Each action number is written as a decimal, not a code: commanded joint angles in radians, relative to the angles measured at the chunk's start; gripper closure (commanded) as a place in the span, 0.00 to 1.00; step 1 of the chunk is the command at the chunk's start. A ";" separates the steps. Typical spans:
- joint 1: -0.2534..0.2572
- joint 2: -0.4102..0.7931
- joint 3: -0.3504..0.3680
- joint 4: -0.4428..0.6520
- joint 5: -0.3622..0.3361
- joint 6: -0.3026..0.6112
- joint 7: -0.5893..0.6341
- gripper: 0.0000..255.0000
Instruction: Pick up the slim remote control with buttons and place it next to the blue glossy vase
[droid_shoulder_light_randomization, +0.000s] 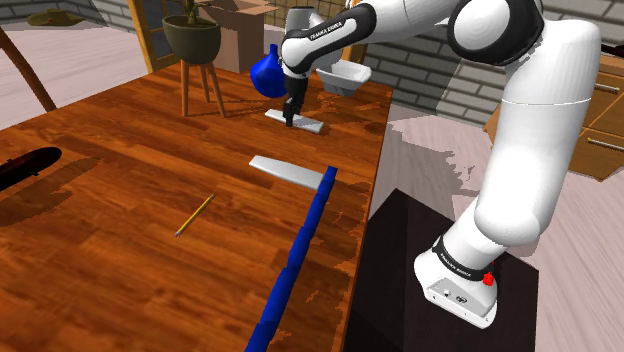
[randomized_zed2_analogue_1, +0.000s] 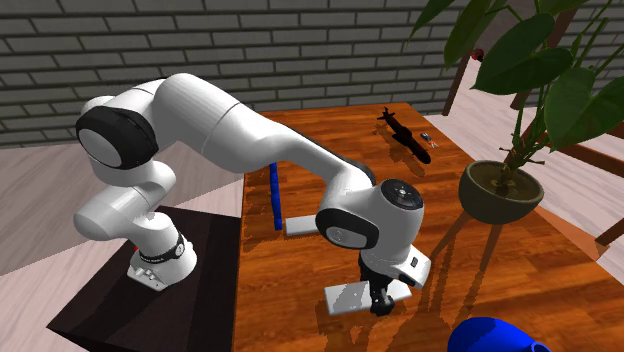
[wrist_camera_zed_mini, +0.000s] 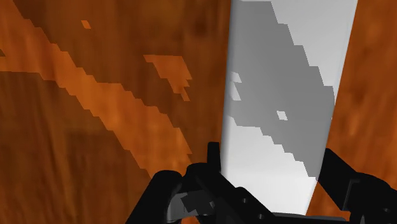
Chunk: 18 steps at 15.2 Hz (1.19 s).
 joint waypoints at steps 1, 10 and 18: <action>0.000 0.000 0.000 0.000 0.000 0.000 0.000 1.00; 0.000 -0.028 0.001 0.028 0.002 -0.056 -0.001 0.00; 0.000 -0.050 0.002 0.058 0.004 -0.108 -0.002 0.00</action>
